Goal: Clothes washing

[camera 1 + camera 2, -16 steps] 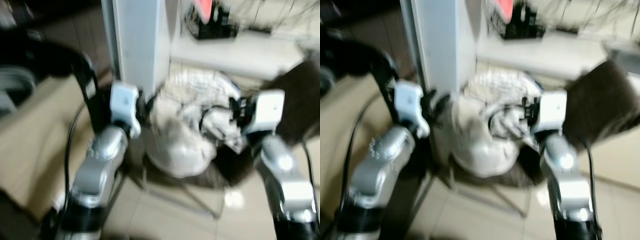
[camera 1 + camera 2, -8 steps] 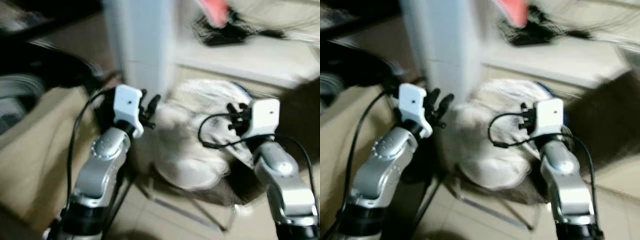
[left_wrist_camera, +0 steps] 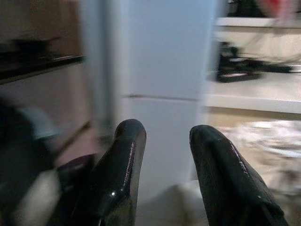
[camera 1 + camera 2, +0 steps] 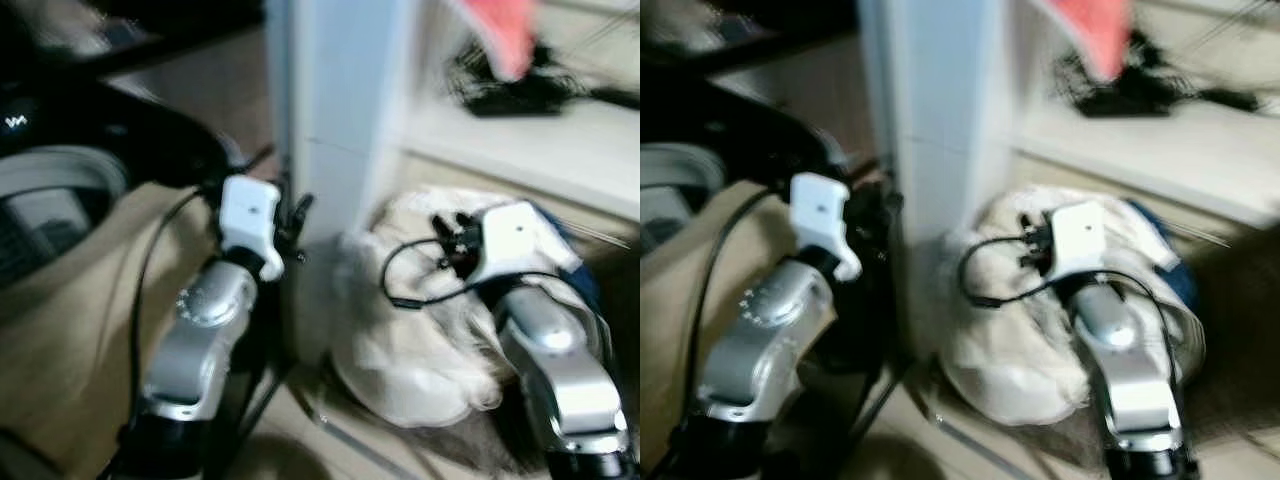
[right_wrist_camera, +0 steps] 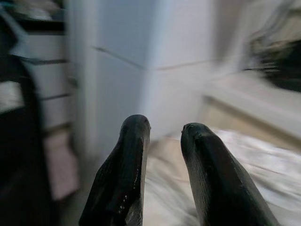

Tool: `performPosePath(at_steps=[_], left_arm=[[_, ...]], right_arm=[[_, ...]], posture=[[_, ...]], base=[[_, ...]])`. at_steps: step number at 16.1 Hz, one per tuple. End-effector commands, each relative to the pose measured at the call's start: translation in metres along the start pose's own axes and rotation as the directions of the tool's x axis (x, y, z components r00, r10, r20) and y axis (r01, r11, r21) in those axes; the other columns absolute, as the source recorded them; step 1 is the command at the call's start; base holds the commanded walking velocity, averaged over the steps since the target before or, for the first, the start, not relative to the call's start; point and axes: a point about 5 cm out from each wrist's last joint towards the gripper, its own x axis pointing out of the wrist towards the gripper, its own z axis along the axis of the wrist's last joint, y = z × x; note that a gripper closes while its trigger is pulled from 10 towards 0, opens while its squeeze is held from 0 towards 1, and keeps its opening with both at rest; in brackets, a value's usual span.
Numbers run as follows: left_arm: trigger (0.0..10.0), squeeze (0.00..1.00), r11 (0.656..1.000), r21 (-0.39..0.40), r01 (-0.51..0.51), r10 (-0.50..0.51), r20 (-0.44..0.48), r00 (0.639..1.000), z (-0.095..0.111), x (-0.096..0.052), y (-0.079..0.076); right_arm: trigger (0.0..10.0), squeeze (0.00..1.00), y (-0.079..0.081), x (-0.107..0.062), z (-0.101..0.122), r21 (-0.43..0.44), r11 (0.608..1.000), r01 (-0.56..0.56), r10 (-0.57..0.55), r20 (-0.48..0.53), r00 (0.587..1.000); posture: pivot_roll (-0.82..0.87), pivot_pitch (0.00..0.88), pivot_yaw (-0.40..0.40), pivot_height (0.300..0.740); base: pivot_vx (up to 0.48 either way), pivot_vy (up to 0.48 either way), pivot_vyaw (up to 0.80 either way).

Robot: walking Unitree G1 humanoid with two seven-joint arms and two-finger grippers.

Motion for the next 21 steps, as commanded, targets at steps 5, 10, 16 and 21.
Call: performPosePath(at_steps=[5, 10, 16, 21], left_arm=[[10.0, 0.0, 0.999, -0.005, 0.04, -0.04, -0.021, 0.999, 0.002, -0.003, 0.0], [10.0, 0.0, 0.994, -0.007, 0.108, -0.108, -0.036, 0.993, 0.001, -0.002, -0.006], [10.0, 0.0, 0.887, 0.026, 0.461, -0.456, -0.117, 0.883, -0.004, -0.014, -0.025], [10.0, 0.0, 0.783, -0.005, 0.623, -0.614, -0.169, 0.771, -0.007, -0.025, -0.034]], right_arm=[[10.0, 0.0, -0.006, -0.009, -0.005, 0.021, 1.0, 0.02, -0.019, -0.073, 0.997], [10.0, 0.94, -0.026, -0.007, -0.01, -0.067, 0.995, 0.069, -0.08, -0.188, 0.979], [10.0, 1.0, -0.069, -0.013, -0.051, -0.143, 0.99, 0.01, -0.093, -0.584, 0.806], [10.0, 0.2, -0.082, -0.021, -0.08, -0.261, 0.961, -0.092, -0.132, -0.724, 0.677]], posture=[[-0.11, 0.003, -0.03, 0.74], [-0.12, 0.004, -0.022, 0.74], [-0.12, 0.0, -0.023, 0.74], [-0.11, 0.0, -0.025, 0.74]], base=[[0.0, 0.0, 0.0], [0.0, 0.0, 0.0], [0.0, 0.0, 0.0], [0.0, 0.0, 0.0]])
